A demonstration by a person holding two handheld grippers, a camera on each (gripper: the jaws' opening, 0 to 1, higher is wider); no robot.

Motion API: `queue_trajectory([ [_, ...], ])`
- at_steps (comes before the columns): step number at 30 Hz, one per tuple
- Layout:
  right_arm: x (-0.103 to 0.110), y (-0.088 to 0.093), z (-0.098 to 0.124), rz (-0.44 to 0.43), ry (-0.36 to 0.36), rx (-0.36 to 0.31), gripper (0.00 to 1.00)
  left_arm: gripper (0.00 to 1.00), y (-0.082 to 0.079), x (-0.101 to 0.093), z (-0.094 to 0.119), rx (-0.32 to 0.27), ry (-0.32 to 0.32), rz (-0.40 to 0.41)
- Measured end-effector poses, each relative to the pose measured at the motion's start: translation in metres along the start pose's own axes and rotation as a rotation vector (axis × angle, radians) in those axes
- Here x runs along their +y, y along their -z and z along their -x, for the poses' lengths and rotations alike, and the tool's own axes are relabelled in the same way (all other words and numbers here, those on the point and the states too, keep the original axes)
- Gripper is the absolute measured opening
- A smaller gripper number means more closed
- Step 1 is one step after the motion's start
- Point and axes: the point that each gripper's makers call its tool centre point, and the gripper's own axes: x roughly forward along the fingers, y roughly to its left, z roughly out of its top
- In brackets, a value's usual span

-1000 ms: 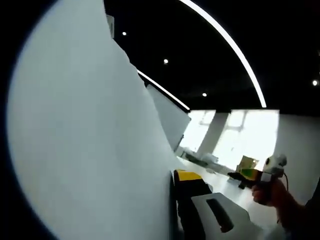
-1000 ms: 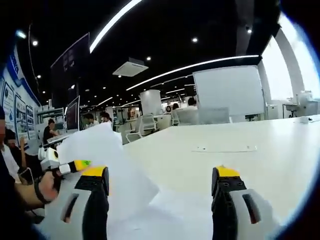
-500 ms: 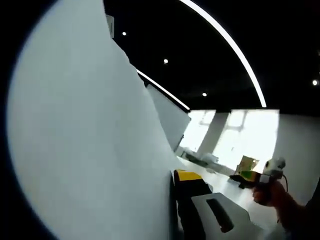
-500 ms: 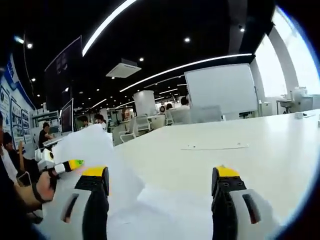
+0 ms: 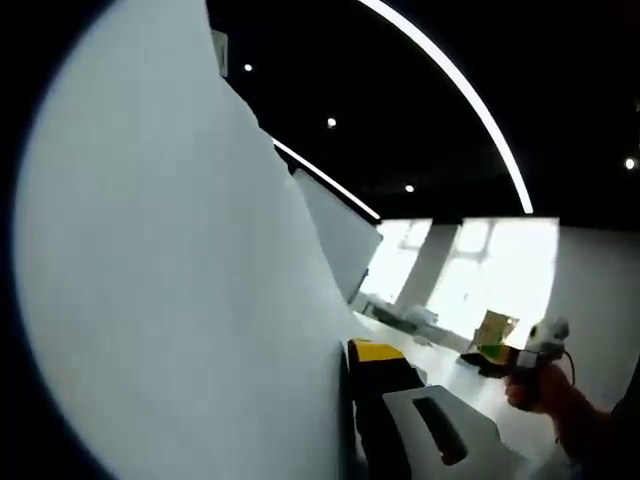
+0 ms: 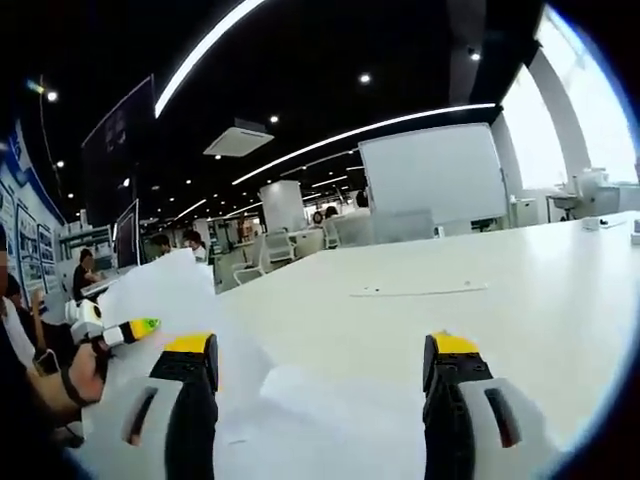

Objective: Organize the stack of printing papers by aligning and flattening the scattered papers on the table

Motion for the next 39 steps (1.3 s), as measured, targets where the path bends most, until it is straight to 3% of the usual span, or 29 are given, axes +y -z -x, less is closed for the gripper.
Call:
queue_trajectory([
  [14,-0.01,0.004,0.002,-0.009,0.018,0.008,0.8,0.09,0.0,0.0,-0.001,0.001,-0.001,-0.002],
  [39,-0.033,0.033,0.0,-0.019,0.068,0.09,0.79,0.1,0.001,-0.001,-0.001,0.005,0.004,-0.005],
])
